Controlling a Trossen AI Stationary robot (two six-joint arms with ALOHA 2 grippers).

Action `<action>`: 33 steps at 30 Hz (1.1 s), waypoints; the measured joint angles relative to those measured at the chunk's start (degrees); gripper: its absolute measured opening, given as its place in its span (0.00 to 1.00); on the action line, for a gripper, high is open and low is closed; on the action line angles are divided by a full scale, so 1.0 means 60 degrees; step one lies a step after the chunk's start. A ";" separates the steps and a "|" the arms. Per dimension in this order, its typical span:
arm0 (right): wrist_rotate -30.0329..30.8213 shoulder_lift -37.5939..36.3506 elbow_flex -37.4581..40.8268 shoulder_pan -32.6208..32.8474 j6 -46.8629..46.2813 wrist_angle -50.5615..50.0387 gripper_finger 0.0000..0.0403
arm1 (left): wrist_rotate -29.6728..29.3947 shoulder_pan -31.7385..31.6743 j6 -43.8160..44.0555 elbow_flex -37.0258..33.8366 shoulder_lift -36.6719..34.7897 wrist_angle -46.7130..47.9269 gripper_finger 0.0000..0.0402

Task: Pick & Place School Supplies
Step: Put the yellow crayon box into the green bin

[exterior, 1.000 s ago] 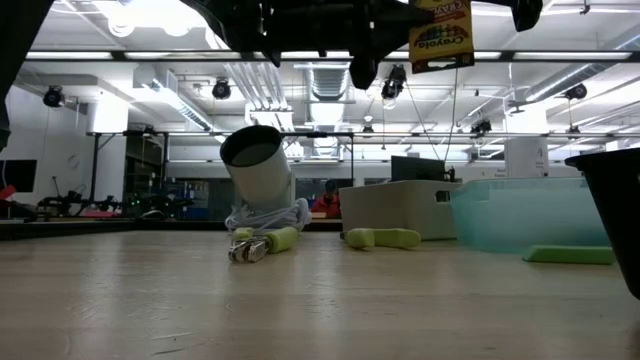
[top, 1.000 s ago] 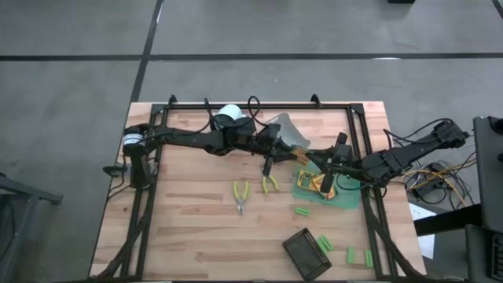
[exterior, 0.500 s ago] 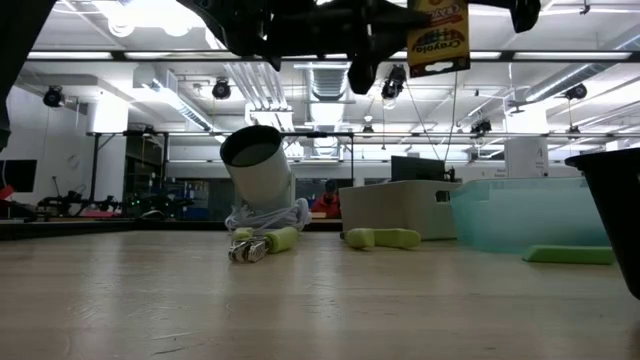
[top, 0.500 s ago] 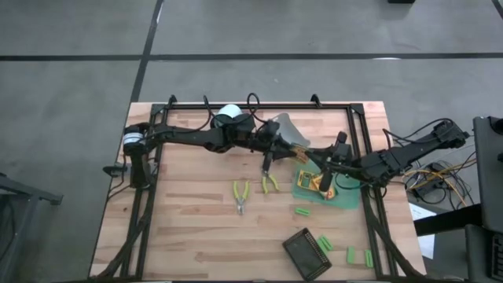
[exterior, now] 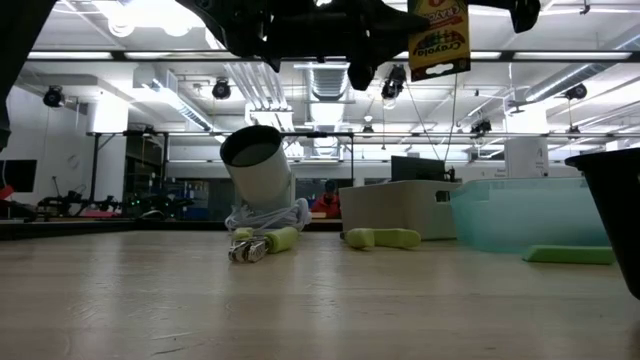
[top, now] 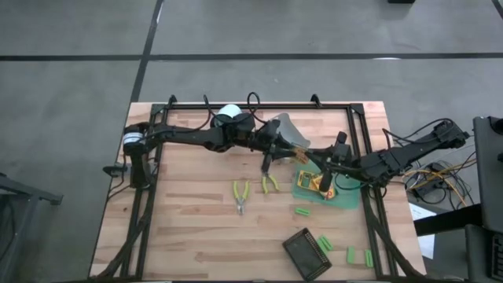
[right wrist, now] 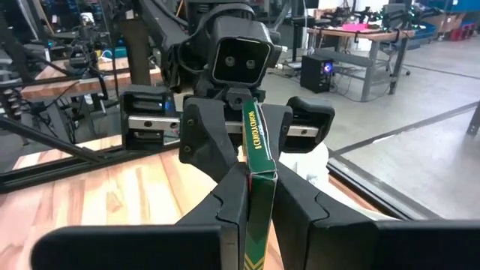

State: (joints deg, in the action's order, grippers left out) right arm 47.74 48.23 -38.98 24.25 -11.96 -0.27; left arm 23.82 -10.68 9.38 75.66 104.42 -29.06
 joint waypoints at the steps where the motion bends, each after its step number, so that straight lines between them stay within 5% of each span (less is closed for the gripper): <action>1: -0.0003 0.0000 0.0000 0.0004 0.0010 0.0000 0.10 | 0.0026 0.0000 -0.0179 0.0000 0.0000 0.0003 0.26; 26: -0.0003 -0.0015 0.0000 0.0000 0.0017 -0.0146 0.10 | 0.0358 0.0150 -0.1448 -0.0004 0.0000 0.0008 0.77; 33: 0.0001 -0.0015 0.0000 0.0000 -0.0004 -0.0142 0.10 | 0.0615 0.0195 -0.0808 -0.0007 -0.0002 0.0145 0.82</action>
State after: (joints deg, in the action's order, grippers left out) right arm 47.75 48.14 -38.98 24.25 -11.98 -1.13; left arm 27.51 -9.50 4.53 75.61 104.41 -28.19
